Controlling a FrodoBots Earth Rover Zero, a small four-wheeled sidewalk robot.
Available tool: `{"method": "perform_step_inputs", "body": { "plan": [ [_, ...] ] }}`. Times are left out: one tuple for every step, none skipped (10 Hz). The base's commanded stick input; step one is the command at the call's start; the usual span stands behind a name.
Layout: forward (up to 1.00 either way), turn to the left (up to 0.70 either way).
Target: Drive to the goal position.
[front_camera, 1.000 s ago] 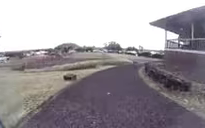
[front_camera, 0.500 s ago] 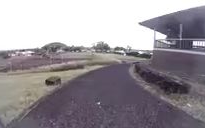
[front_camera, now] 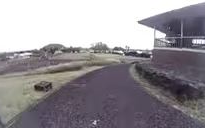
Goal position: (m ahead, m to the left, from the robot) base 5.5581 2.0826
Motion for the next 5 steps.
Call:
{"method": "perform_step_inputs", "body": {
  "plan": [
    [0.85,0.00],
    [0.85,0.00],
    [0.85,0.00],
    [0.85,0.00],
    [0.85,0.00]
  ]
}}
